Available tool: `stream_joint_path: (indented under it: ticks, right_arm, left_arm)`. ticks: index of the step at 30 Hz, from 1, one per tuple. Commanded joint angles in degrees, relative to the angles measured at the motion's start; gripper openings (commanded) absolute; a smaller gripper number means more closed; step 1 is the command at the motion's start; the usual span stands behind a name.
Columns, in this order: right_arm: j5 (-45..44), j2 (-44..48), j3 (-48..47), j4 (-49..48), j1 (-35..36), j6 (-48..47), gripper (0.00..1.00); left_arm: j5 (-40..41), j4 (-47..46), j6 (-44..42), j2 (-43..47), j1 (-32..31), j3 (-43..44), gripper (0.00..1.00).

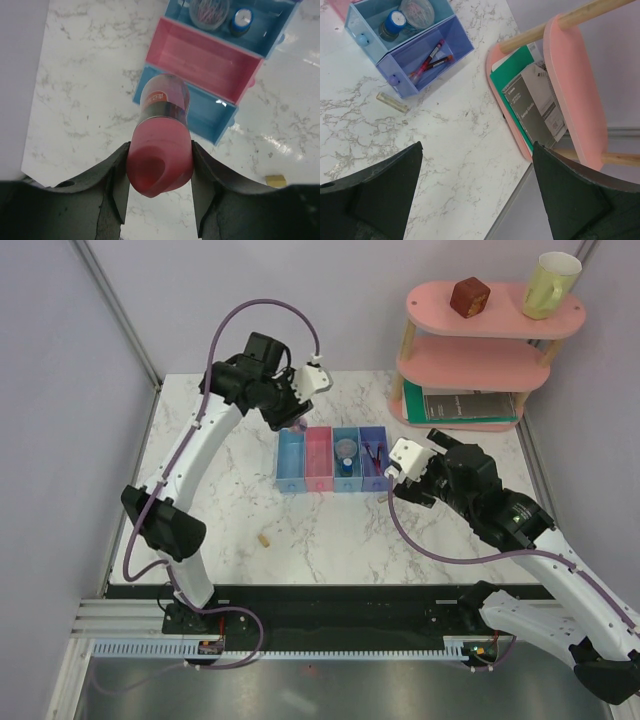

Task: Sort the stationery into containers
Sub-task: Pick up the stationery from the center of the board, then place the stationery in the storage box.

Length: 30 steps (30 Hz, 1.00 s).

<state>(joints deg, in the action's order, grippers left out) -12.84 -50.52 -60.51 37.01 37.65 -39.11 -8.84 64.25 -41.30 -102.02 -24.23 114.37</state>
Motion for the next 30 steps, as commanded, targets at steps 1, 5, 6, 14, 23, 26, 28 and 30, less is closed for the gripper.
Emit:
stream_joint_path:
  ticks: [1,5,6,14,23,26,28,30]
  right_arm:
    - [-2.4,0.8,0.4,-2.1,-0.2,-0.3,0.98]
    - [-3.2,1.7,0.5,-2.0,-0.1,-0.3,0.98]
    - [-3.3,1.8,0.5,-2.0,-0.1,-0.3,0.98]
    - [-3.3,2.5,0.5,-1.8,-0.3,-0.3,0.98]
    - [-2.9,3.0,1.2,-2.1,-0.3,-0.3,0.98]
    - [-2.5,3.1,1.4,-2.2,-0.3,-0.2,0.98]
    - [-2.3,3.1,1.7,-2.3,-0.3,0.0,0.98]
    - [-2.4,3.2,1.8,-2.3,-0.3,0.1,0.98]
  left_arm:
    - [2.1,2.2,2.3,-5.0,-4.9,7.9,0.02]
    - [3.7,2.9,1.7,-11.0,-7.2,14.5,0.02]
    - [3.9,2.9,1.4,-12.8,-7.4,15.3,0.02]
    - [5.3,2.7,0.0,-17.6,-8.3,15.9,0.02]
    - [5.0,0.4,1.0,-21.2,-8.5,16.0,0.02]
    - [5.1,-0.9,1.7,-22.4,-8.5,15.9,0.02]
    - [5.2,-1.8,2.0,-23.0,-8.5,15.9,0.02]
    - [5.3,-2.3,2.2,-23.8,-8.5,15.8,0.02]
